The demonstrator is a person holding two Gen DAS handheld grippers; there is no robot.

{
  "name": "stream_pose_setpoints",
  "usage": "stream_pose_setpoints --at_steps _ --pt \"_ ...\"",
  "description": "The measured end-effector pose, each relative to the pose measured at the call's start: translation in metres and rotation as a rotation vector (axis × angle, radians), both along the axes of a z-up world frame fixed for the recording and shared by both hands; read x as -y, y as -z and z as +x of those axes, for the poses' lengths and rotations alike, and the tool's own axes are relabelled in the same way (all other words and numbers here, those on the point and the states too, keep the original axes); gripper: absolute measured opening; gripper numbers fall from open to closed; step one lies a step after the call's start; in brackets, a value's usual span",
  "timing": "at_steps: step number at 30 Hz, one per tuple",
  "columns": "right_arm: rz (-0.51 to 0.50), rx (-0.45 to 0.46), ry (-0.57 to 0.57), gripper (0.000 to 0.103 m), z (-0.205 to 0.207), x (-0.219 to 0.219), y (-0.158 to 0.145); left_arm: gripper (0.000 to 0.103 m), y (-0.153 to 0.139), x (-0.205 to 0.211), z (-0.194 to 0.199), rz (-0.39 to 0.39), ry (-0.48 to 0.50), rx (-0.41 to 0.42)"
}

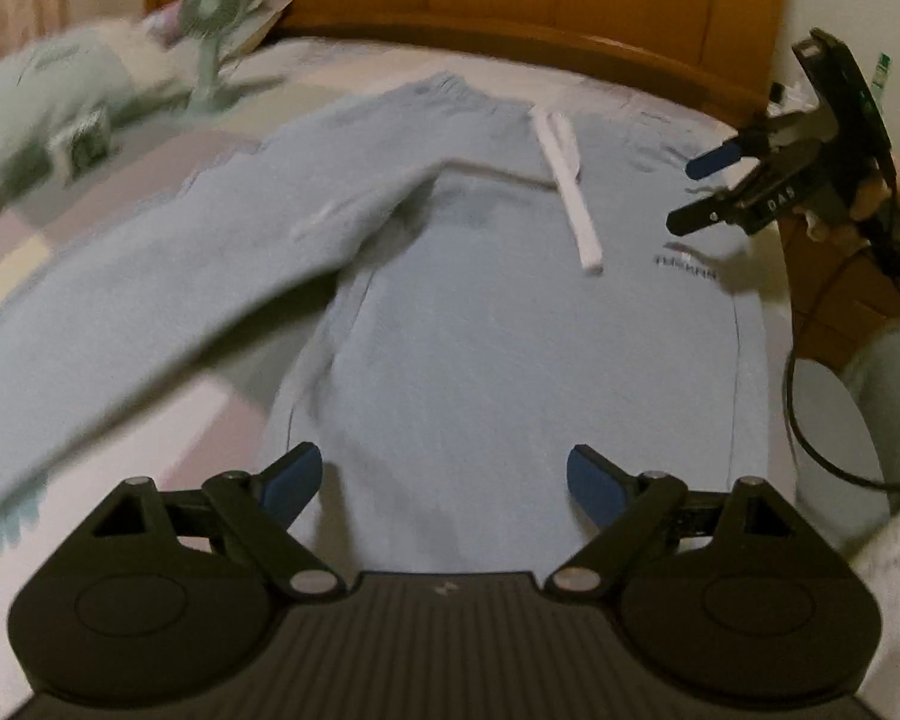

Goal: Fold clothes

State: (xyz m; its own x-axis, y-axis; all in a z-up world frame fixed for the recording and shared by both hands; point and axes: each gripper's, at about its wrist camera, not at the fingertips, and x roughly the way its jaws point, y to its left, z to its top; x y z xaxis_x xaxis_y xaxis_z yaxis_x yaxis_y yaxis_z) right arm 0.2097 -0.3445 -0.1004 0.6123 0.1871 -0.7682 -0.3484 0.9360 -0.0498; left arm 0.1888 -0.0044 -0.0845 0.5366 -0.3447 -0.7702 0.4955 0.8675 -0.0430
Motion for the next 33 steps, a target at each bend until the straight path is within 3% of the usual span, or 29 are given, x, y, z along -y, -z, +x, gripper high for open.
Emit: stream_pose_setpoints --at_steps 2,7,10,13,15,20,26,33 --pt "-0.011 -0.030 0.012 0.103 0.001 0.000 0.015 0.089 0.009 -0.011 -0.010 -0.003 -0.068 -0.051" --pt "0.018 -0.009 0.035 0.103 -0.001 0.006 0.022 0.092 0.014 -0.039 -0.052 0.041 -0.188 -0.058" --pt "0.012 -0.016 0.039 0.103 0.001 0.004 0.021 0.092 0.009 -0.057 -0.066 -0.001 -0.271 -0.087" --pt "0.018 -0.024 0.059 0.103 0.001 0.003 0.018 0.092 -0.004 -0.076 -0.075 -0.113 -0.354 -0.070" --pt "0.028 -0.018 0.064 0.103 -0.003 0.001 0.014 0.092 -0.008 -0.086 -0.080 -0.142 -0.410 -0.059" --pt "0.065 0.030 0.035 0.103 -0.022 -0.003 -0.005 0.092 0.001 -0.111 -0.091 -0.099 -0.571 -0.119" --pt "0.073 -0.031 0.093 0.103 -0.017 0.004 0.011 0.092 0.010 -0.116 -0.104 0.010 -0.652 -0.104" --pt "0.007 -0.017 0.118 0.103 -0.027 -0.001 0.020 0.092 -0.017 -0.095 -0.076 -0.036 -0.606 -0.042"
